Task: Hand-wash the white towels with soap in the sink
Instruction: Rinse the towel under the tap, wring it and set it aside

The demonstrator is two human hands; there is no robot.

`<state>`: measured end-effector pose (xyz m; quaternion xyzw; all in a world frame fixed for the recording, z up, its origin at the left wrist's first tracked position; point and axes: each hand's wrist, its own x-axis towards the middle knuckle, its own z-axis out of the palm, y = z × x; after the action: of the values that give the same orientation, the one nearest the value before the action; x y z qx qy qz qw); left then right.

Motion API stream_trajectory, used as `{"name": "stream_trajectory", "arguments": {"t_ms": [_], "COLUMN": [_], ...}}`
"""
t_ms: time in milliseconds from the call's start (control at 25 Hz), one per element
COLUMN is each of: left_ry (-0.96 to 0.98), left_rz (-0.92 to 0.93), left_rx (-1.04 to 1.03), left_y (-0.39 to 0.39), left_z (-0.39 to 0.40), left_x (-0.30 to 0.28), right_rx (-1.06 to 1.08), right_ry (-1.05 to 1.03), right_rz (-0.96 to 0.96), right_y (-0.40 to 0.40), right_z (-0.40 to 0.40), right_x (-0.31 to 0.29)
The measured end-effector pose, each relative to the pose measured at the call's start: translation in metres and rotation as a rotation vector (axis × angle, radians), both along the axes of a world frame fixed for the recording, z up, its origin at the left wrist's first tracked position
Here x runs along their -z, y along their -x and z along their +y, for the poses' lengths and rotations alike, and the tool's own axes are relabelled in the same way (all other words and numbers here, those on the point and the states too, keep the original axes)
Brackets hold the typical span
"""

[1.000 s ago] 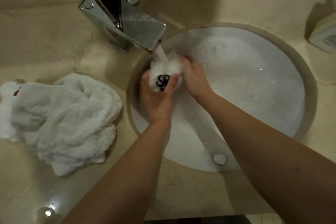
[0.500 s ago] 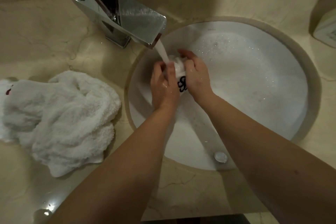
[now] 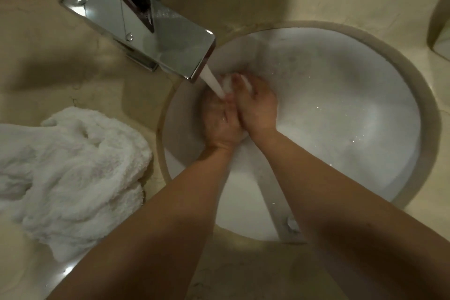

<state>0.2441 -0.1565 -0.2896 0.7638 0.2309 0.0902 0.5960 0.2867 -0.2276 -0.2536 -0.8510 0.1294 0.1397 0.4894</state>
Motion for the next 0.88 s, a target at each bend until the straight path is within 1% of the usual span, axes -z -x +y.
{"name": "stream_trajectory", "arguments": {"t_ms": [120, 160, 200, 280, 360, 400, 440, 520, 560, 600, 680, 720, 800, 840, 880], "left_ry": [-0.325, -0.375, -0.365, -0.395, -0.539, -0.611, -0.671, -0.731, -0.738, -0.742, -0.773, -0.792, -0.802, -0.781, -0.735], "left_rz": [0.114, 0.145, 0.179, 0.158, 0.052, -0.004, -0.017, -0.004, 0.014, 0.030, 0.027, 0.020, 0.031, 0.076, 0.160], "left_rx": [0.116, 0.143, 0.148, 0.122, 0.107, 0.098, 0.083, 0.034, 0.009, -0.002, -0.021, -0.024, 0.002, 0.002, -0.028], "left_y": [0.003, 0.001, -0.005, -0.016, -0.019, -0.019, -0.019, -0.022, -0.023, -0.025, -0.029, -0.031, -0.034, -0.032, -0.026], "left_z": [-0.002, -0.002, -0.003, -0.003, -0.005, -0.007, -0.009, -0.013, -0.014, -0.016, -0.018, -0.018, -0.015, -0.015, -0.018], "left_x": [0.007, 0.008, 0.004, 0.002, 0.005, 0.007, 0.009, 0.014, 0.016, 0.016, 0.014, 0.011, 0.010, 0.008, 0.006], "right_rx": [0.017, -0.005, -0.044, -0.164, -0.303, -0.307, -0.281, -0.241, -0.213, -0.233, -0.234, -0.201, -0.123, -0.113, -0.115], "right_ry": [0.032, 0.047, 0.083, 0.264, 0.454, 0.403, 0.299, 0.220, 0.207, 0.221, 0.198, 0.163, 0.080, 0.071, 0.062], "right_rz": [0.008, 0.018, 0.027, 0.037, -0.045, 0.001, 0.051, 0.079, 0.084, 0.079, 0.028, 0.028, 0.096, 0.125, 0.150], "right_y": [-0.002, -0.005, -0.010, -0.019, -0.022, -0.026, -0.028, -0.036, -0.040, -0.040, -0.040, -0.039, -0.040, -0.038, -0.034], "right_z": [-0.006, -0.007, -0.008, -0.006, -0.009, -0.010, -0.009, -0.012, -0.011, -0.010, -0.008, -0.009, -0.009, -0.008, -0.008], "right_x": [0.014, 0.017, 0.020, 0.019, 0.022, 0.022, 0.018, 0.025, 0.024, 0.022, 0.019, 0.018, 0.019, 0.017, 0.014]}}
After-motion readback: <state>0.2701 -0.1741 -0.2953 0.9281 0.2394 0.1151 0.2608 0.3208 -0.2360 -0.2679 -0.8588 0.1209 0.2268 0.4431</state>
